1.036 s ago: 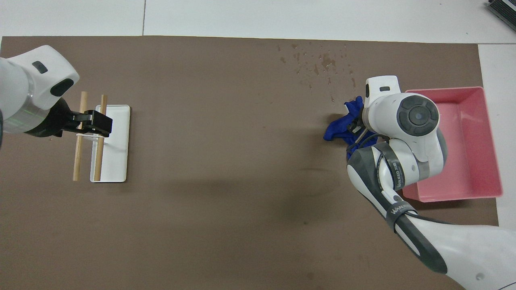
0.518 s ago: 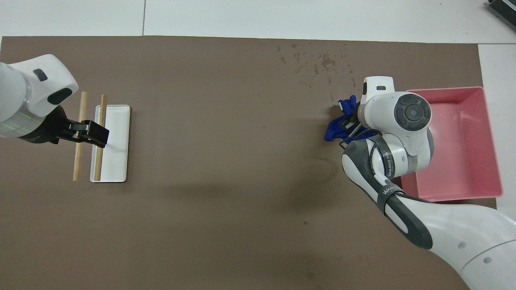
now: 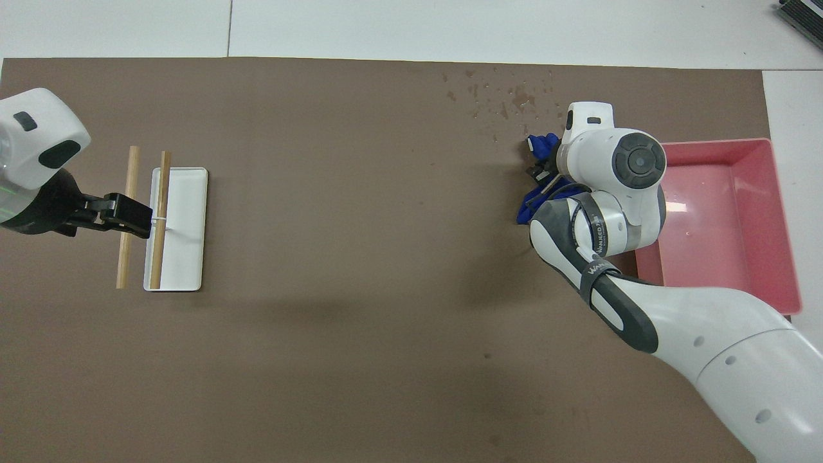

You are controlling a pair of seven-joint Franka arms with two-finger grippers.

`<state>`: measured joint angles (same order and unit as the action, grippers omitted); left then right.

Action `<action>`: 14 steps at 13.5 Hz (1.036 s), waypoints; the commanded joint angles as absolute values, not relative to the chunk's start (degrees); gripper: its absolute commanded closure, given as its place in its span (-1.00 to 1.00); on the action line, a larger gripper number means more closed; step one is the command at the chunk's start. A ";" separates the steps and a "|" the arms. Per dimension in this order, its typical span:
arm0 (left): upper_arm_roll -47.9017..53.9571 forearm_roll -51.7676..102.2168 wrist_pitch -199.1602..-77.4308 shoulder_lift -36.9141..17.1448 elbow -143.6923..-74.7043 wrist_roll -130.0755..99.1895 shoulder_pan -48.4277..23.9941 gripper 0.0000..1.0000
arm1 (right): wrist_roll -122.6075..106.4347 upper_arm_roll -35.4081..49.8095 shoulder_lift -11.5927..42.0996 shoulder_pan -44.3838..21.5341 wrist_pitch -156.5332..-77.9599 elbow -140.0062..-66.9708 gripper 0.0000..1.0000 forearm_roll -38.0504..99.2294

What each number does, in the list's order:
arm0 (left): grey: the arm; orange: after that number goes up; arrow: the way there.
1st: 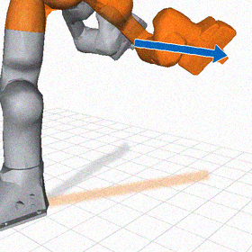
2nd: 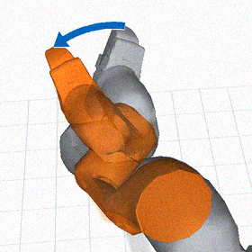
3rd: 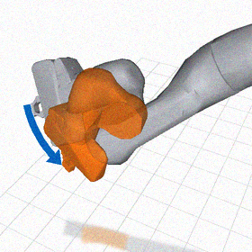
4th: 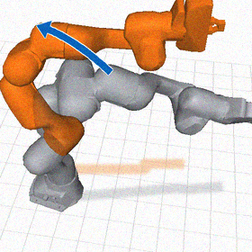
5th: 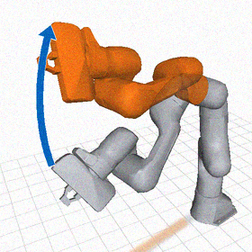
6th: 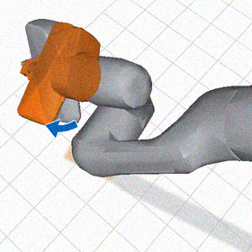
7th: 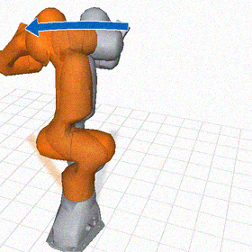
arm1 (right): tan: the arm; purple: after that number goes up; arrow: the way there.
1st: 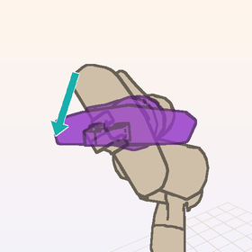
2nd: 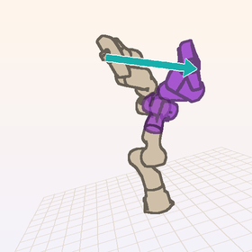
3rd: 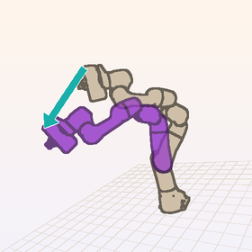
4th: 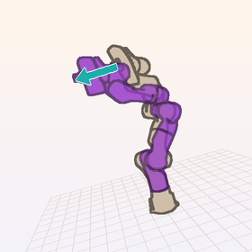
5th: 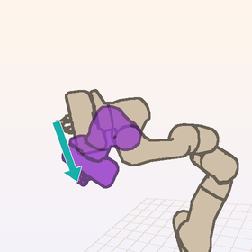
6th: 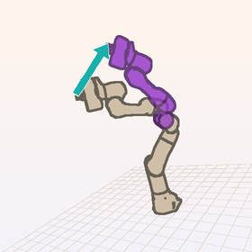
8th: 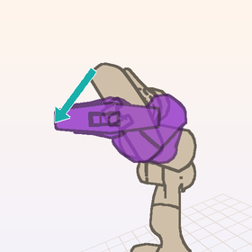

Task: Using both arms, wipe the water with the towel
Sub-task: 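Lower the towel beside the pink box while the left gripper returns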

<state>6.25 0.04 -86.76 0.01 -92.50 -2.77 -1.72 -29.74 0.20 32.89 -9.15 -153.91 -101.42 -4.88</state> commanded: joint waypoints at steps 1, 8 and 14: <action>6.77 1.93 -86.05 1.15 -91.94 -2.11 -0.53 -1.00 | -29.10 0.88 35.15 -8.61 -155.74 -101.07 1.00 -3.69; 6.86 1.14 -86.22 2.02 -93.51 -2.20 -0.70 -1.00 | -27.16 1.93 32.88 -7.03 -137.49 -102.13 1.00 8.85; 6.86 1.14 -86.22 2.02 -93.51 -2.20 -0.44 -1.00 | -26.72 1.85 29.45 -3.17 -126.92 -107.47 1.00 22.66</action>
<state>6.49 0.78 -86.69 0.81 -92.37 -2.77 -1.23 -27.54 0.69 30.86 -5.00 -129.40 -100.22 18.90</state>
